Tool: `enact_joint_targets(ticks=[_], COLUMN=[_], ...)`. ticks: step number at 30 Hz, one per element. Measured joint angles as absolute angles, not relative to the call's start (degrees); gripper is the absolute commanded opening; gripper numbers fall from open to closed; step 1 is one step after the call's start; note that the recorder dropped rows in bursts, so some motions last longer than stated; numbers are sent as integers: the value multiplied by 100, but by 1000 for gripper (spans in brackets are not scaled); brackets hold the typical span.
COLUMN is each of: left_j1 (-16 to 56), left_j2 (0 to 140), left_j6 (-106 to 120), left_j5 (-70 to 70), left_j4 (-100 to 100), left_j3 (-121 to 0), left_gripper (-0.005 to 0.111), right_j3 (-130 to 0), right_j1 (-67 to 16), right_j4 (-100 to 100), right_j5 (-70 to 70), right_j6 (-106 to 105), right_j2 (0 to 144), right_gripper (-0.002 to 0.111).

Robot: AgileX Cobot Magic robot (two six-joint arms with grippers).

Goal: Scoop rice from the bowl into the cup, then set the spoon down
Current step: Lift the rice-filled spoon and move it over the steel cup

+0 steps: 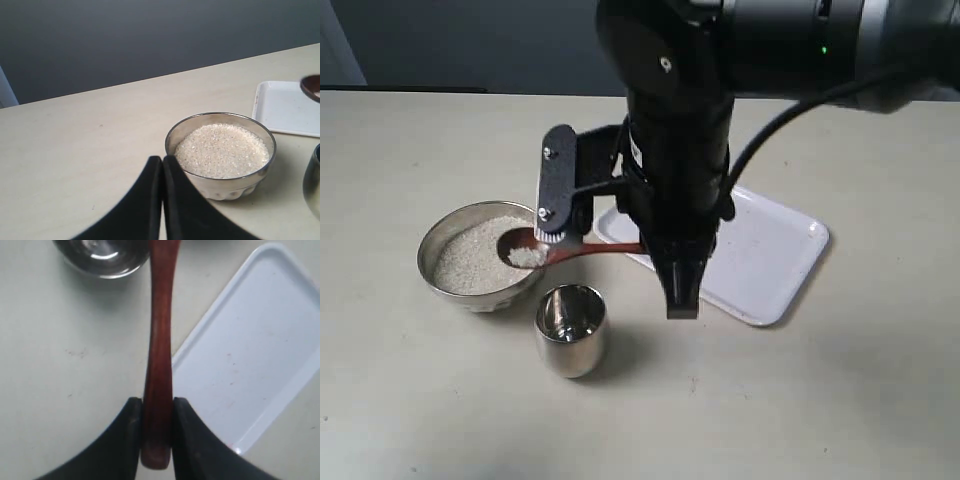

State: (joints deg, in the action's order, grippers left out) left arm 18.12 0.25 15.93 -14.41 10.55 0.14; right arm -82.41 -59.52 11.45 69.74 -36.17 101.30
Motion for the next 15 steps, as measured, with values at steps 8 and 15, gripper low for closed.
enact_joint_targets(ticks=[8,15], left_j1=[1812,1812], left_j2=[25,25], left_j6=[1593,1593], left_j5=[-1441,-1441], left_j4=[1055,1055], left_j3=[14,14], left_gripper=[0,0], right_j3=[-7498,-6959], right_j1=[-5952,-5952], right_j4=[1433,1740], right_j5=[6988,6712], right_j6=[-3424,-3054], right_j2=[9843,9799], right_gripper=[-1,-1])
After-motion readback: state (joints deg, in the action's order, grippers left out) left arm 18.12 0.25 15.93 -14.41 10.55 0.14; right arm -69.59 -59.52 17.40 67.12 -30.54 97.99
